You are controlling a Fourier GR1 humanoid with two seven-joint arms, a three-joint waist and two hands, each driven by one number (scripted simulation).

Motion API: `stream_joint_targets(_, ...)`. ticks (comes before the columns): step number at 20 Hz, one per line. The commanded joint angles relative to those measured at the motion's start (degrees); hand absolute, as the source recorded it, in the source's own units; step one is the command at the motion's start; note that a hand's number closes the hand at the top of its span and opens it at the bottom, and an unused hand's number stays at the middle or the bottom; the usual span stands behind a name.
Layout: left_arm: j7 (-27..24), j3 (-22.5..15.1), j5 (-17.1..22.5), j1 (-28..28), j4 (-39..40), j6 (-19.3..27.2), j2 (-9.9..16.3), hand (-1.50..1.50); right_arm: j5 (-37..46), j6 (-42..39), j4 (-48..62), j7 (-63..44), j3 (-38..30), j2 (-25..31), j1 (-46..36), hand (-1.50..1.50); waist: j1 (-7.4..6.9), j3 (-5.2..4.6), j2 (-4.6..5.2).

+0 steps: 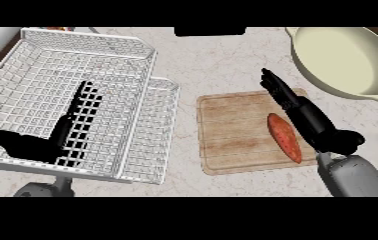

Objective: Pick the sweet potato from the cutting board and place it in the pot

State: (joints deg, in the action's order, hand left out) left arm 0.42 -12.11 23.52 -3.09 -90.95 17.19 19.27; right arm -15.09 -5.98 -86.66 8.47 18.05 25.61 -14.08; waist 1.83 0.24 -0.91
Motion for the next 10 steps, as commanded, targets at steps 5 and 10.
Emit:
stream_joint_targets(5,0.5,5.3,0.1,-4.0,-1.8,-1.8,6.6,0.00,-8.6,-15.6,10.9,6.8,-8.1,5.3,-8.4,1.50,-5.61,0.35,2.05)
stream_joint_targets(10,0.6,4.6,2.3,-5.5,-0.8,-3.4,6.6,0.00,1.5,-13.8,17.1,17.8,-9.2,10.2,-7.8,-1.50,-5.98,0.60,2.51)
